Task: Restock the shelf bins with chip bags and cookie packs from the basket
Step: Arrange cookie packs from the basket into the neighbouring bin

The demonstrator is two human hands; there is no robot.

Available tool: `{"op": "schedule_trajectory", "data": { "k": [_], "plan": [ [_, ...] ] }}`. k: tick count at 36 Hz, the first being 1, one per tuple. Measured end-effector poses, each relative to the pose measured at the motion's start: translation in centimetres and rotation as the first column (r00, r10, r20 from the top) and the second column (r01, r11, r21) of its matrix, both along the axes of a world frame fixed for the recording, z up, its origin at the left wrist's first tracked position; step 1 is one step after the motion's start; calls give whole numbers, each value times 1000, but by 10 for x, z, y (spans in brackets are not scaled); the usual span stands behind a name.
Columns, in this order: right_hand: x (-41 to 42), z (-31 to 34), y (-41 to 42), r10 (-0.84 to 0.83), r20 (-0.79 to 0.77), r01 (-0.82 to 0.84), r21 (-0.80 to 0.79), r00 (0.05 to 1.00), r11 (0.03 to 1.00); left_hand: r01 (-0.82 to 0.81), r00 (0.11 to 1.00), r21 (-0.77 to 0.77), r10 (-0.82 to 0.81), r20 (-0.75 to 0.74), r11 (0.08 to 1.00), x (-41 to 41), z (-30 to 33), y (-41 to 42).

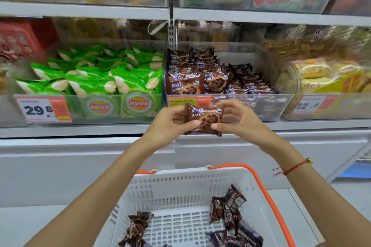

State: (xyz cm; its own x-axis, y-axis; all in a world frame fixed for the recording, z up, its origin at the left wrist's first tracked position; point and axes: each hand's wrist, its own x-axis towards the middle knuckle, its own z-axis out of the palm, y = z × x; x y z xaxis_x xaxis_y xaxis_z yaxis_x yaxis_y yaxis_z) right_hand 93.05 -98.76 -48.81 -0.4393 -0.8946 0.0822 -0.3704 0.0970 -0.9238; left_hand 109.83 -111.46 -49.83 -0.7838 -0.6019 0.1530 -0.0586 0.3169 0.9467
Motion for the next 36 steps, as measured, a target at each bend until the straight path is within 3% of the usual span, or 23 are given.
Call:
{"op": "schedule_trajectory", "data": {
  "k": [4, 8, 12, 15, 19, 23, 29, 36],
  "plan": [
    [3, 8, 4, 33, -123, -52, -151, 992, 987, -3, 998, -113, -3, -57, 994, -10, 8, 5],
    [8, 12, 5, -17, -176, -22, -220, 984, 975, -32, 996, -123, 21, -92, 992, -13, 12, 6],
    [11, 15, 4, -21, -182, -21, -228, 983, 973, -15, 993, -93, 4, -115, 996, -9, 20, 5],
    [8, 15, 4, -41, -191, 1, -202, 981, 979, -138, 981, -162, 112, -160, 977, -6, 27, -2],
    [-4, 27, 6, -82, -183, 46, -193, 980, 980, -411, 907, -520, 394, -149, 749, 4, 30, -17],
    [-28, 53, 5, -131, -288, 79, -185, 949, 979, -377, 879, -721, 469, -81, 581, 6, 28, -31],
    [-74, 90, -22, -174, -515, 142, -101, 840, 985, -318, 857, -770, 515, 17, 554, 4, 29, -33],
    [-69, 81, -64, 40, -608, 21, 93, 793, 995, -335, 812, -813, 583, 8, 477, 4, 35, -35]
  ]
}}
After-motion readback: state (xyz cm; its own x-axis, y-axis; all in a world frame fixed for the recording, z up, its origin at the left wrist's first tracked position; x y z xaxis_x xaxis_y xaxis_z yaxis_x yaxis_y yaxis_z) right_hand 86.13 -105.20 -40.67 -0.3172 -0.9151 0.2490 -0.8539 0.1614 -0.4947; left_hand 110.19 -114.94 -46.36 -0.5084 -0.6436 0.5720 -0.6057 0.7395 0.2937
